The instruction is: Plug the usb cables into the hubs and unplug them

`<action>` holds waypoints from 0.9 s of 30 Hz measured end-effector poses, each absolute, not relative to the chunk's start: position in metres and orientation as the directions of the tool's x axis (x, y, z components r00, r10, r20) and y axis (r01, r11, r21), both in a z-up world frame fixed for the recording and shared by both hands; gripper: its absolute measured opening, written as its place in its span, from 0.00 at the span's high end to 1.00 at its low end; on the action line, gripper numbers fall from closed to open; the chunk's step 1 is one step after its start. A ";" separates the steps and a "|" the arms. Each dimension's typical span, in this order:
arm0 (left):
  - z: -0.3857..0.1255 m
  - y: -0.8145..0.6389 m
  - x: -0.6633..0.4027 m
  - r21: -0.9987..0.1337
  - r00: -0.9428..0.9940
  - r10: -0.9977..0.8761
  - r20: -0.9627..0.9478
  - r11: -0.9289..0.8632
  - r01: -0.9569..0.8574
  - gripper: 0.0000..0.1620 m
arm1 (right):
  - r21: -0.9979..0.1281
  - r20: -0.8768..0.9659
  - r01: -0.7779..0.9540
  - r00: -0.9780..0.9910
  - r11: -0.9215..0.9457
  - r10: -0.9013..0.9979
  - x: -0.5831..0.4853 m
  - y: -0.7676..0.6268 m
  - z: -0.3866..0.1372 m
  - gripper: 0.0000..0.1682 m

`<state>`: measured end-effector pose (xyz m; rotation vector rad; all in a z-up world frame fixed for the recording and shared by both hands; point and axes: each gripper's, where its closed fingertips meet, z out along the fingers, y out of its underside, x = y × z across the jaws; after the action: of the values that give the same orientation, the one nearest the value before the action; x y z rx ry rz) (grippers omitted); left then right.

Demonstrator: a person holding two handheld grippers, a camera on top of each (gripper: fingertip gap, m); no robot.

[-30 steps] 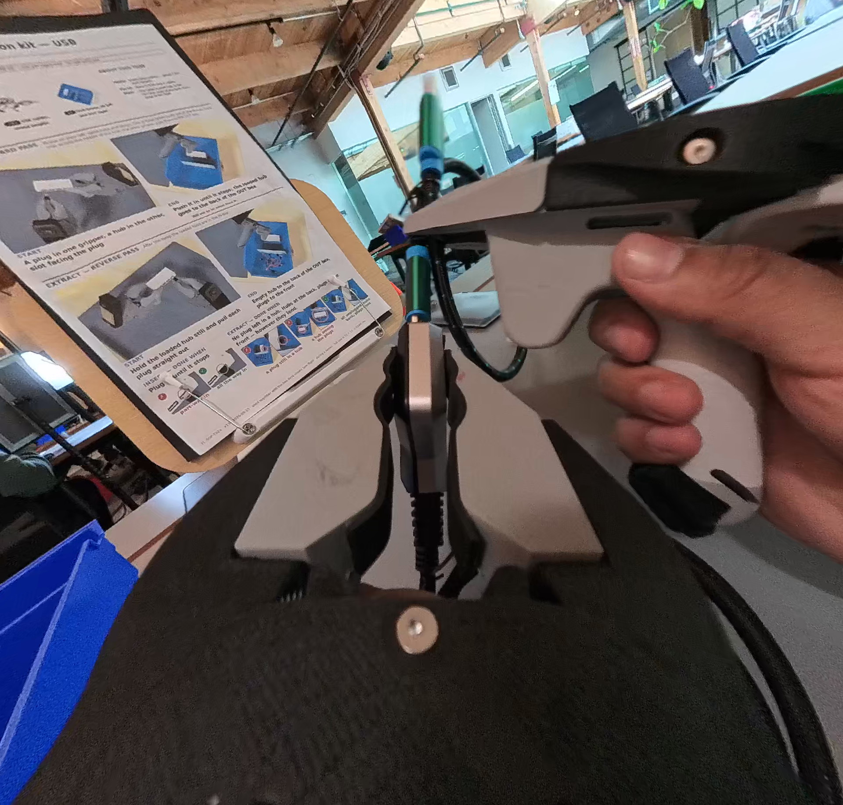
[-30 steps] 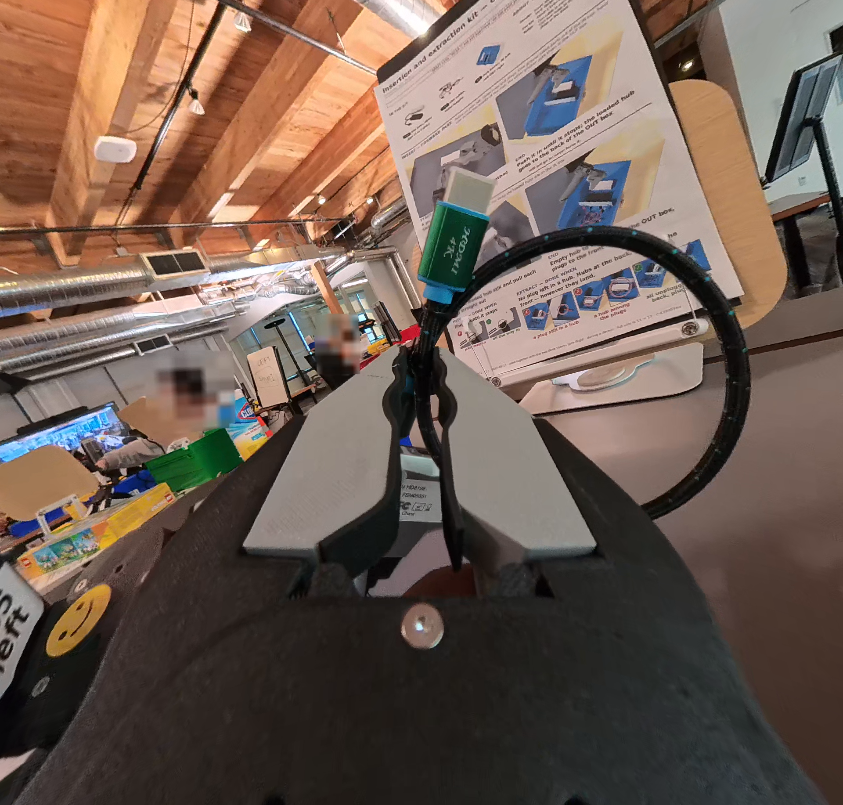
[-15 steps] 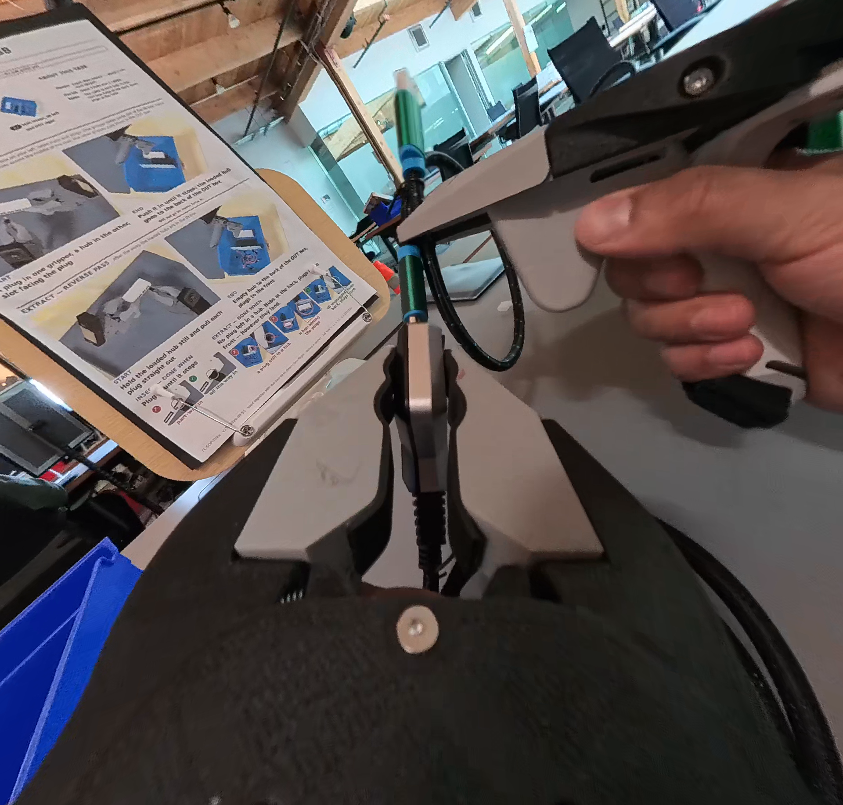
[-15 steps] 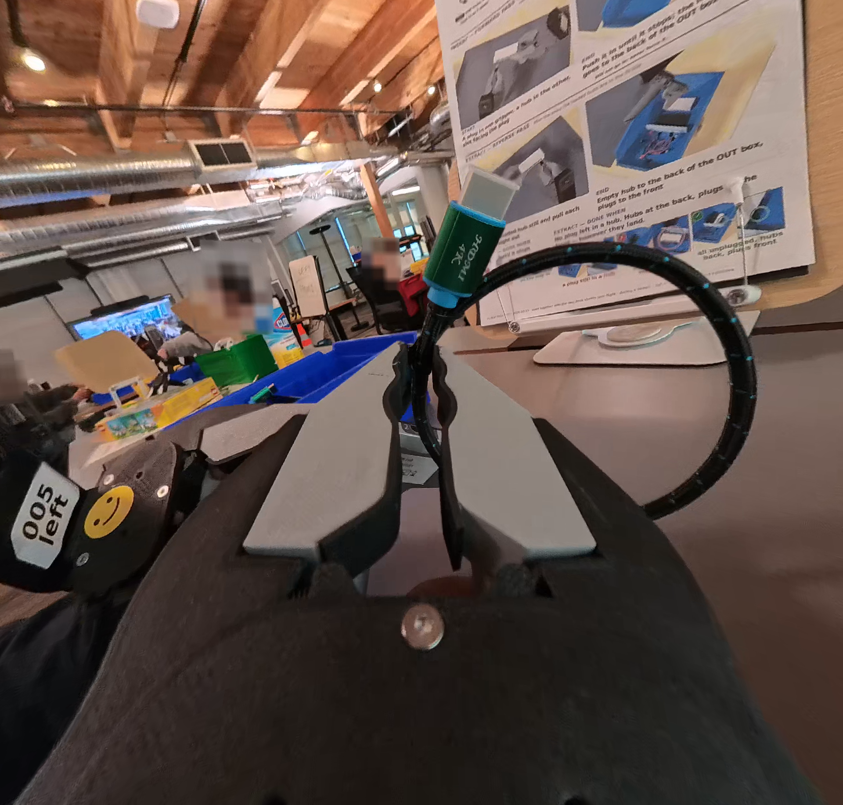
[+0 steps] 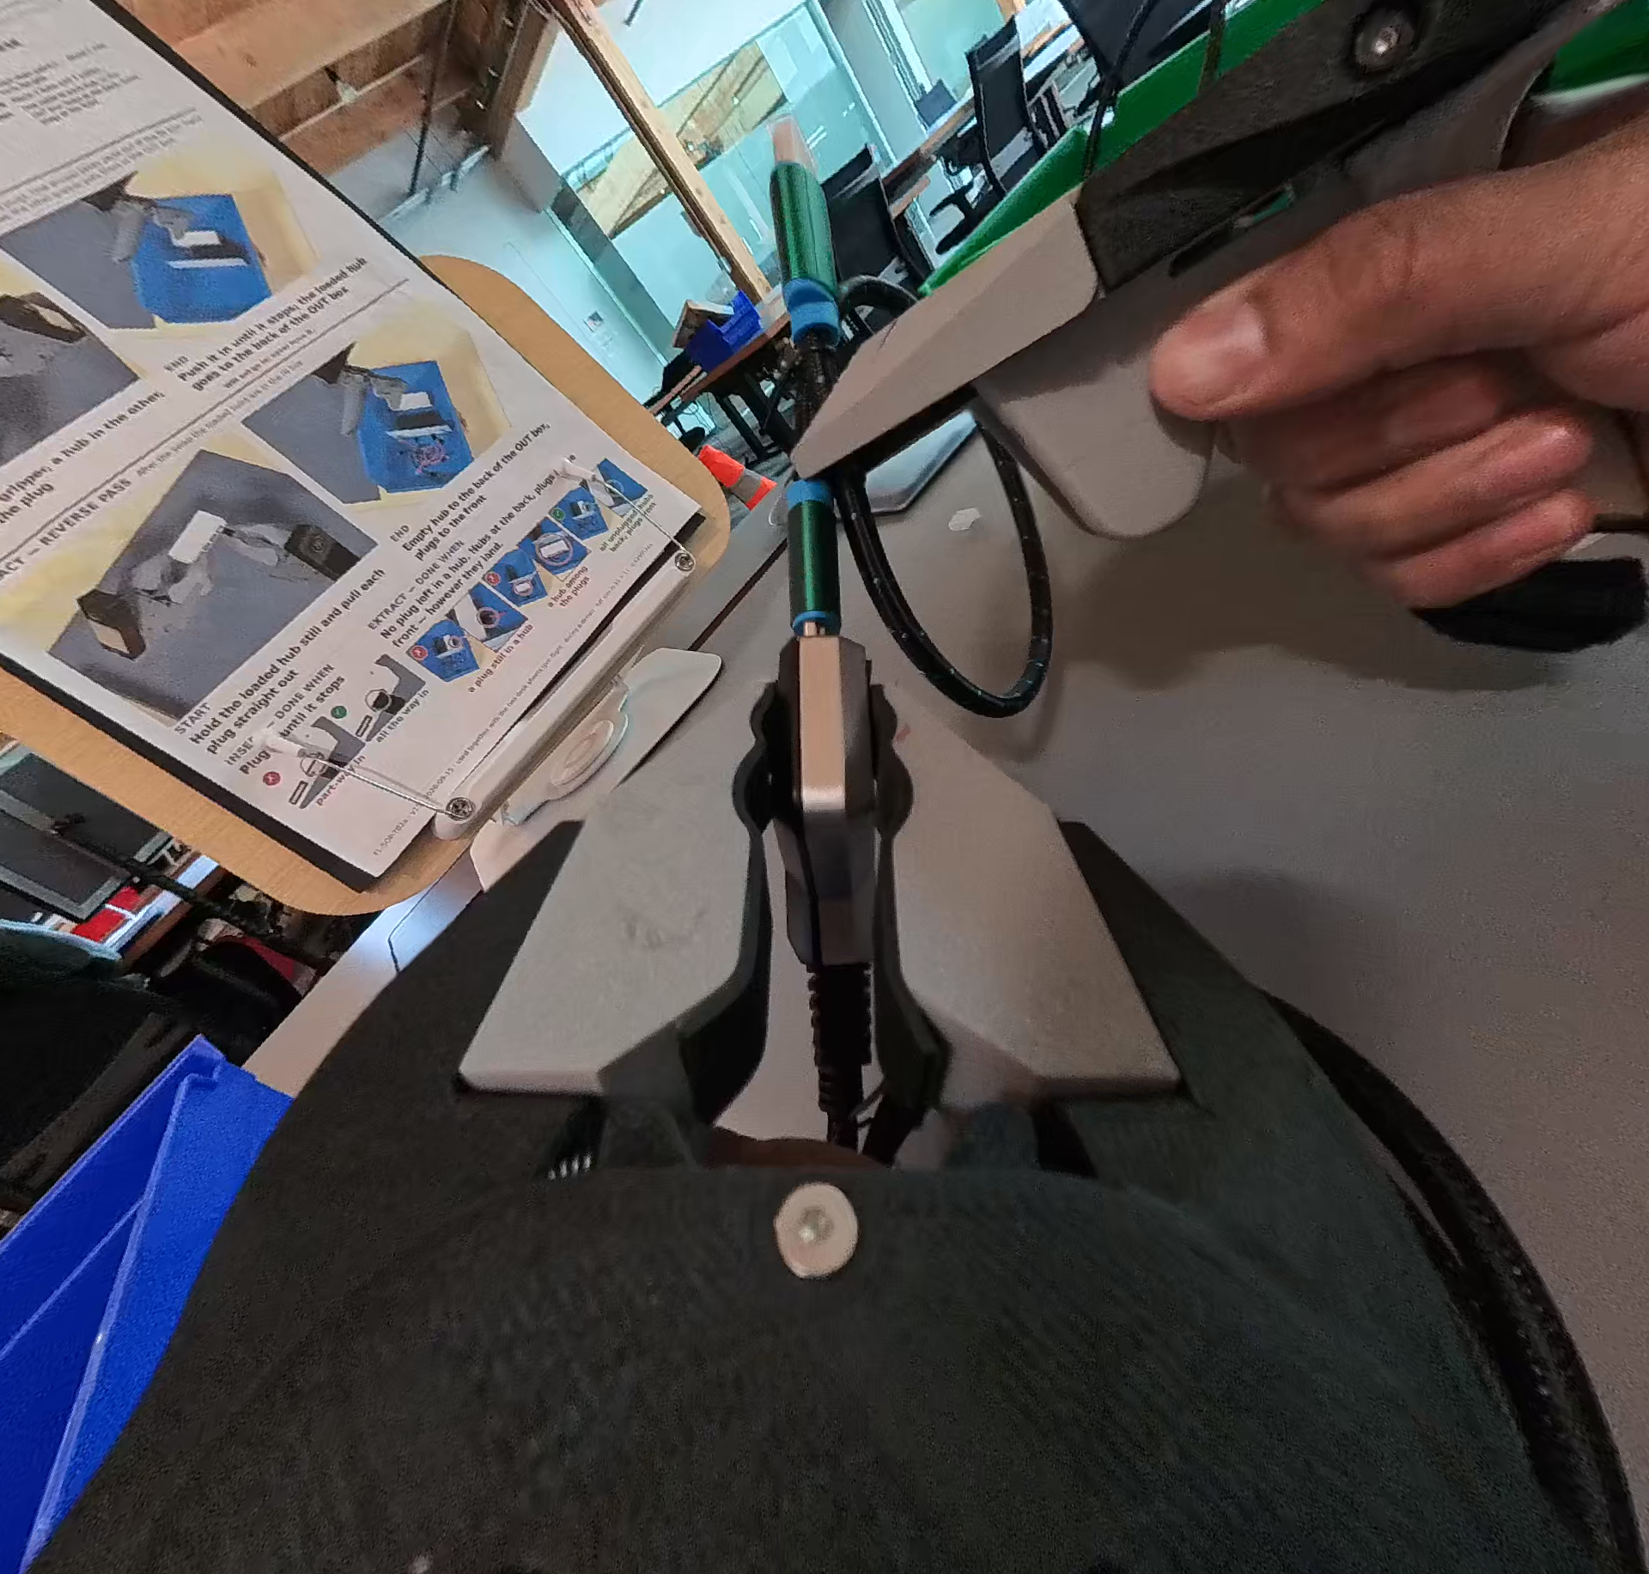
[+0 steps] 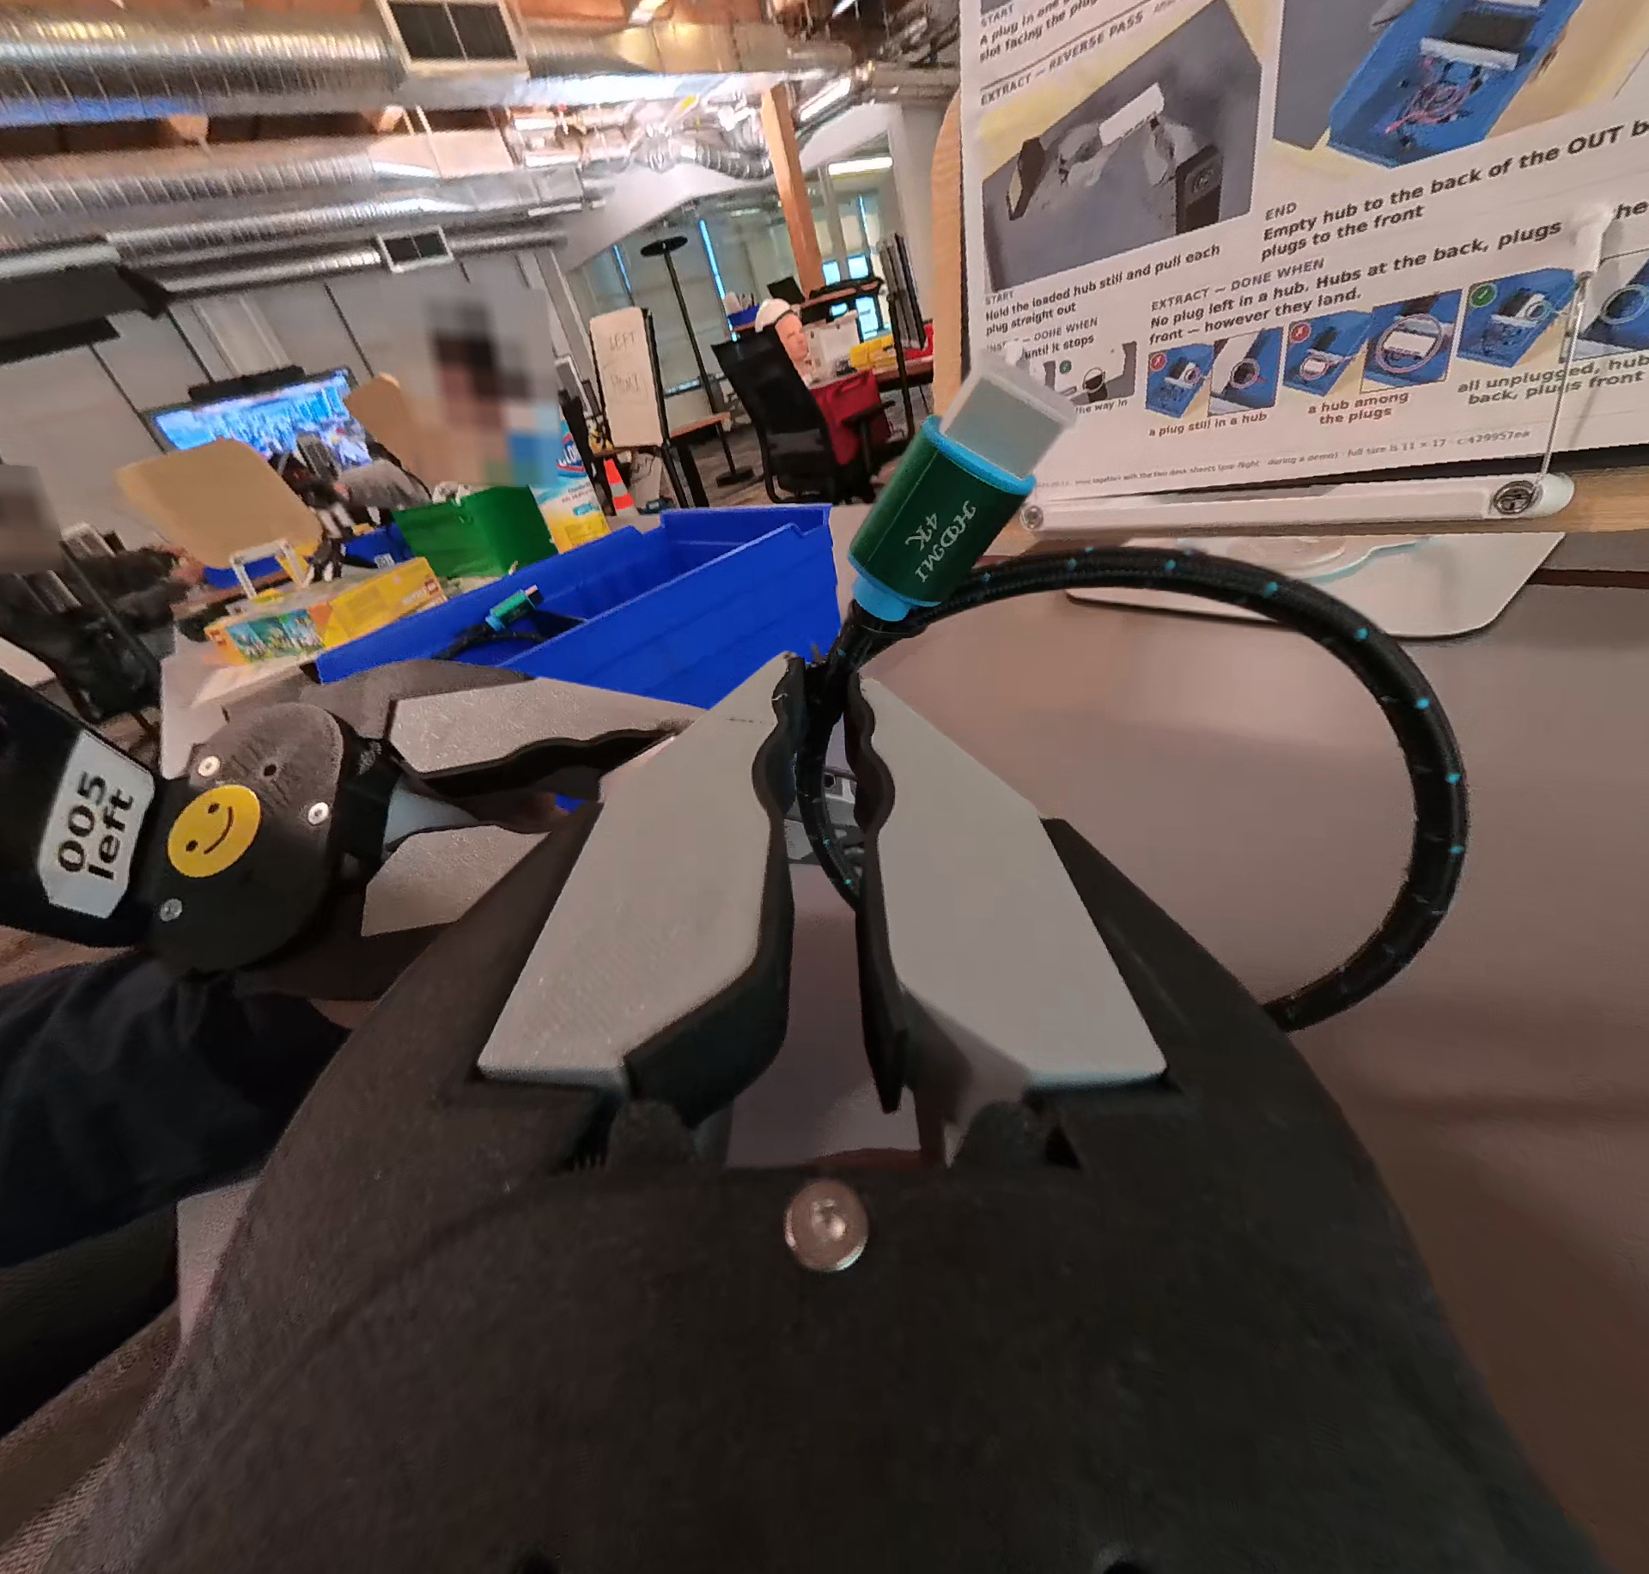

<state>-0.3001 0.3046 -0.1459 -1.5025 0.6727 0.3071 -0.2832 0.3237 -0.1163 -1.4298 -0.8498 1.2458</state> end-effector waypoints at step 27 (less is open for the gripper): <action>-0.164 0.310 -0.303 -0.732 0.712 -0.231 -0.663 0.000 -0.681 0.90 | -0.989 -0.144 0.018 0.191 -0.150 0.971 -0.283 0.323 -0.134 0.96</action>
<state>-0.3032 0.3101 -0.1638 -1.5693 0.7656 0.4145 -0.2835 0.3234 -0.1341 -1.4246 -1.0164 1.1561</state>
